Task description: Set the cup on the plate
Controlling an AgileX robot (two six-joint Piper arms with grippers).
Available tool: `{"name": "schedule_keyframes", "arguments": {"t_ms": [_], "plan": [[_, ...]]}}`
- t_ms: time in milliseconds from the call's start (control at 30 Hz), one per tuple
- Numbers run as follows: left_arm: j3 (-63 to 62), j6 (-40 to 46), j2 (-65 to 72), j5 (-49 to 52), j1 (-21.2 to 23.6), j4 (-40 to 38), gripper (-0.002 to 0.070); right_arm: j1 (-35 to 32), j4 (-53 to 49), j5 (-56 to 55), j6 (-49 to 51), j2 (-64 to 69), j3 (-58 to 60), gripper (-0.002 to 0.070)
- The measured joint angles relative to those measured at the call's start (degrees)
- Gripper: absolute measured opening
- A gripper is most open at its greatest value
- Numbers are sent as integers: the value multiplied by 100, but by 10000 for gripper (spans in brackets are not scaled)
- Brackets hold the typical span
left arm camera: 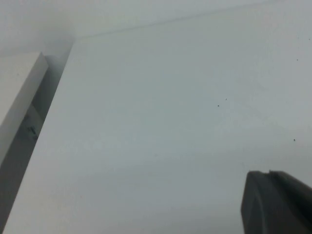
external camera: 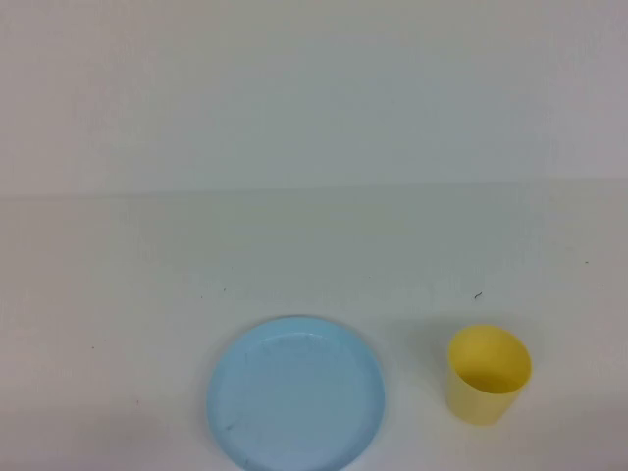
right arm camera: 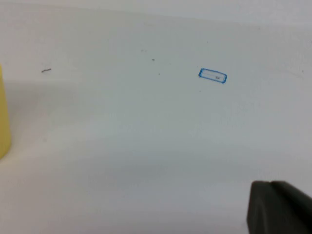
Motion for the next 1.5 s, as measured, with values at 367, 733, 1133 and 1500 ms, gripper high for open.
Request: {"name": "schedule_keyframes", "arguments": {"t_ms": [367,733,1133,1500], "plan": [[0,0,0,0,0,0,0,0,0,0,0,0,0,1],[0,240,11,-38,0,252,0,0,0,0,0,0,0,1],[0,207,11,-3812,0,201,0,0,-11,-1604,0,0,53,1],[-4,89,11,-6551,0,233,0,0,11,-4200,0,0,53,1]]}}
